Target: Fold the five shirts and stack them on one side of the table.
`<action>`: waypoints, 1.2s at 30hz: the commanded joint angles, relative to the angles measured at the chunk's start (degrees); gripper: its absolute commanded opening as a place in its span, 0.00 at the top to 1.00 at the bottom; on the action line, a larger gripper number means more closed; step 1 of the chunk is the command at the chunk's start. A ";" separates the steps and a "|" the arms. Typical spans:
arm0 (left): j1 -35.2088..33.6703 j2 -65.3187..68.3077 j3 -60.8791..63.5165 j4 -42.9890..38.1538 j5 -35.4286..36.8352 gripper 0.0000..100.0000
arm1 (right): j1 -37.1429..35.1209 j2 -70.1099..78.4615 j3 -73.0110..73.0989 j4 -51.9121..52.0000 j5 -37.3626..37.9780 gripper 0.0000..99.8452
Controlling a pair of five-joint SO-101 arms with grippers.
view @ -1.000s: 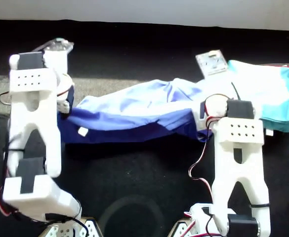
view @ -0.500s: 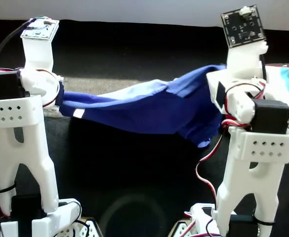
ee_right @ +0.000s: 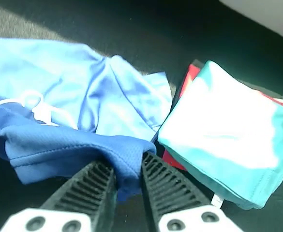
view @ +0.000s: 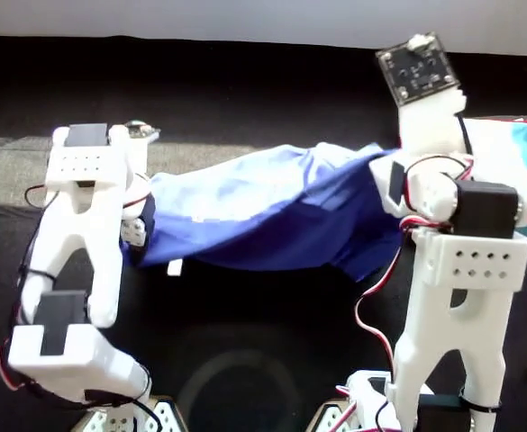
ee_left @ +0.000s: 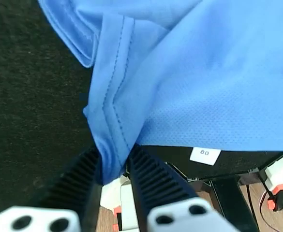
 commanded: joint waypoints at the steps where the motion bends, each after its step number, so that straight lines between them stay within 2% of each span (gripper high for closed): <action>1: 0.57 3.65 -0.13 -0.09 -1.67 0.88 | 0.57 -1.63 2.95 -0.57 0.79 0.99; 4: -0.57 3.91 -0.22 0.00 -1.67 0.82 | 0.66 -1.63 4.88 -1.80 0.88 0.99; 9: -0.31 -1.01 2.51 -0.35 -1.67 0.83 | 0.66 -1.63 6.55 -3.30 0.70 0.99; 19: 5.85 -19.65 30.73 -18.55 -6.86 0.83 | 0.66 -1.63 6.46 -3.38 0.97 0.99; 24: 6.81 -28.88 38.73 -25.14 -10.20 0.83 | 0.66 -1.54 6.55 -5.05 0.97 0.99; 28: 3.74 -27.65 40.22 -35.34 -10.46 0.83 | 0.66 -1.54 6.55 -5.32 0.97 0.99; 31: 0.66 -22.02 39.25 -41.85 -10.55 0.82 | 0.66 -1.54 6.55 -4.97 0.97 0.99; 36: -2.24 -5.93 29.93 -44.92 -10.29 0.83 | 0.66 -1.54 6.55 -4.97 0.79 0.99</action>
